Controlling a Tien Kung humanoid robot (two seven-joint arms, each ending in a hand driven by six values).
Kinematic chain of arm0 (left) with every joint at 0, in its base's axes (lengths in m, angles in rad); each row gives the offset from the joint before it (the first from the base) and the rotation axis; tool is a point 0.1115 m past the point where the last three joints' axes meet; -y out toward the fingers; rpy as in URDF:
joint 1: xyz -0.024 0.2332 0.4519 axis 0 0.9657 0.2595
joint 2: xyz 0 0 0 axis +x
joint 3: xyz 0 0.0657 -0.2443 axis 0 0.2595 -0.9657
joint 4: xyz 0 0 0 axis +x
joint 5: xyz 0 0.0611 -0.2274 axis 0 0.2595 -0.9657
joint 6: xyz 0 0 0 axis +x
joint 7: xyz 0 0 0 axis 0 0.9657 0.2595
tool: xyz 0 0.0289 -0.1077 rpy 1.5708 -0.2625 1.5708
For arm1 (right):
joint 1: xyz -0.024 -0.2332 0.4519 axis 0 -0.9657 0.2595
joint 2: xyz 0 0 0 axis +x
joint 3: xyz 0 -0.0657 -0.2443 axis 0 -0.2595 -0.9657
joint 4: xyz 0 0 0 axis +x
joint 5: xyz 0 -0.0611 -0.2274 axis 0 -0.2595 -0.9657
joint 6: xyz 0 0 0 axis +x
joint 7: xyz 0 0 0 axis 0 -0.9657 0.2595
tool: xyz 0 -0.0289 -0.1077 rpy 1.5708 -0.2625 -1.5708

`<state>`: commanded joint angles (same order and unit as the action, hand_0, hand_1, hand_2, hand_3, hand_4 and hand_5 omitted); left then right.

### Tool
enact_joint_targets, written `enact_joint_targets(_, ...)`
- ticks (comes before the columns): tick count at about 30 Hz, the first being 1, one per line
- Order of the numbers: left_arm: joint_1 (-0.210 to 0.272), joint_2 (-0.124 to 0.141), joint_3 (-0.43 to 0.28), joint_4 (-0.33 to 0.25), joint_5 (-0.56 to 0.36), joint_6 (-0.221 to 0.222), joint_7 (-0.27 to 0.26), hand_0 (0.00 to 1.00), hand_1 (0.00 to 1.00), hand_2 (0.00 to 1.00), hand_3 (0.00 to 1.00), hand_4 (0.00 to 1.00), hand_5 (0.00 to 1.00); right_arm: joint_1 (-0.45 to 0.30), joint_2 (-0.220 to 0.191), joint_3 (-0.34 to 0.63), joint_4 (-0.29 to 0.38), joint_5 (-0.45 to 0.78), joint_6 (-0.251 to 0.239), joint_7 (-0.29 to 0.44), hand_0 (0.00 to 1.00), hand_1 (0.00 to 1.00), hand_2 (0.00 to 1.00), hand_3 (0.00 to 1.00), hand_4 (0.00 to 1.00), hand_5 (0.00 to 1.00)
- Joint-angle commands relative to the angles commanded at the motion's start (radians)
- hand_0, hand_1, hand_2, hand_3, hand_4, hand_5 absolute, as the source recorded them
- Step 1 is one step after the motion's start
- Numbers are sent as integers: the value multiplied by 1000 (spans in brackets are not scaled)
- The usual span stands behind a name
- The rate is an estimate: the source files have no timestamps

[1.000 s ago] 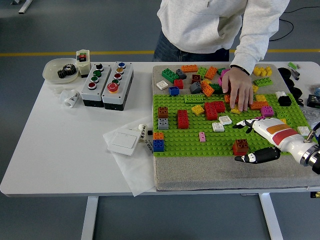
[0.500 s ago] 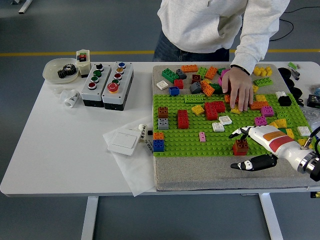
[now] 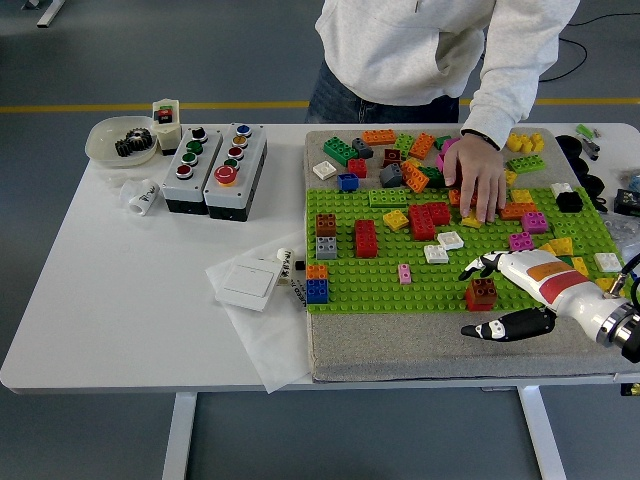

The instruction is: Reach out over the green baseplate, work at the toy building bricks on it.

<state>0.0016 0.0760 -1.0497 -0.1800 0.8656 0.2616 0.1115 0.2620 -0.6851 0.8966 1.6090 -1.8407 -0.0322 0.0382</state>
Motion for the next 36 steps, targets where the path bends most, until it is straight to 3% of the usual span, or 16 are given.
enact_joint_targets(36,-5,-1,7,0,-8,0,1,766,812,855,773,793,695,9,12,-28,-60,6,11,2,677,659,714,638,954,531)
